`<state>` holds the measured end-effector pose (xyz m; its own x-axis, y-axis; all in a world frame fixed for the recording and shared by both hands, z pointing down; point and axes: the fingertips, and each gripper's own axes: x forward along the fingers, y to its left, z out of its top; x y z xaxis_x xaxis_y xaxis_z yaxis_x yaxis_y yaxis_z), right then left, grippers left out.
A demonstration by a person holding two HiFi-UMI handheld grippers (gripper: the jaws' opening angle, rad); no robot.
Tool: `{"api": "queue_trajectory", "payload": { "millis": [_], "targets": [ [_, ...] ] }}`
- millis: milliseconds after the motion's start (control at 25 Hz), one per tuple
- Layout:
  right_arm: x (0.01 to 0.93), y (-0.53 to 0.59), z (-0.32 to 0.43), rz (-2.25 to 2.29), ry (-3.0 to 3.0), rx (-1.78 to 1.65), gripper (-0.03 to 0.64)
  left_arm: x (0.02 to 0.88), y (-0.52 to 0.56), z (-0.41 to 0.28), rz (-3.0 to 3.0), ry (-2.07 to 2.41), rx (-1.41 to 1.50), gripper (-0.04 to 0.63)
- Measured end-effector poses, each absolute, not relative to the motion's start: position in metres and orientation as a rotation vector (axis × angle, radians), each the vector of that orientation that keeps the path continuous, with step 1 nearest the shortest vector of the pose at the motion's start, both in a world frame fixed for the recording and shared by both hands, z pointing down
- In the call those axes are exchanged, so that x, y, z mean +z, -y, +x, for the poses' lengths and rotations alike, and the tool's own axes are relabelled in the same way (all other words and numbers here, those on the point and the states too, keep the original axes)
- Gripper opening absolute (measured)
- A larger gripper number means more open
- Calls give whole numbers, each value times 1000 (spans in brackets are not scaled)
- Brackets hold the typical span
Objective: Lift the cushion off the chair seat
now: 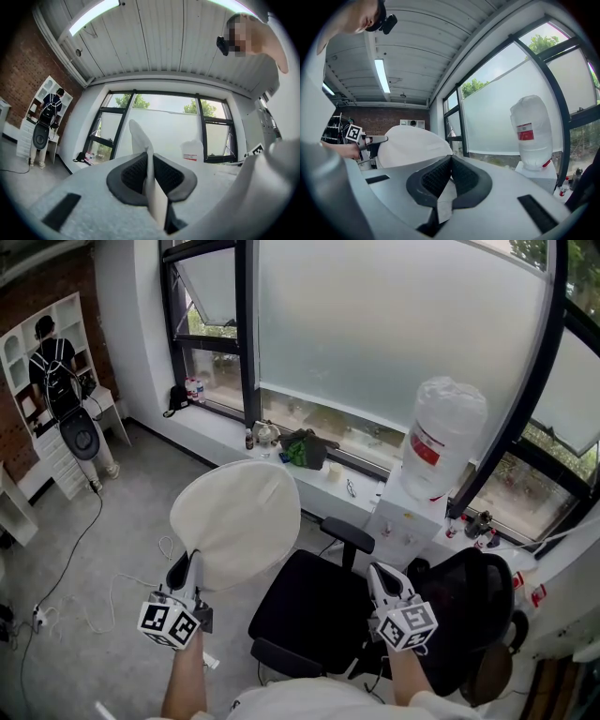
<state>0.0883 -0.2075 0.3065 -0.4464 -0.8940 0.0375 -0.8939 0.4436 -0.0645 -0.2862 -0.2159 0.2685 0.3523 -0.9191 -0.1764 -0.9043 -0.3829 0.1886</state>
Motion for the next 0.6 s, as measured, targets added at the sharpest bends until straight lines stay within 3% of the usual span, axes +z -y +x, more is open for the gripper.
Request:
{"api": "queue_trajectory", "payload": {
  "millis": [600],
  "targets": [
    [291, 212, 85, -1613, -2658, -102, 2, 277, 140, -335, 2400, 1892, -449, 38]
  ]
}}
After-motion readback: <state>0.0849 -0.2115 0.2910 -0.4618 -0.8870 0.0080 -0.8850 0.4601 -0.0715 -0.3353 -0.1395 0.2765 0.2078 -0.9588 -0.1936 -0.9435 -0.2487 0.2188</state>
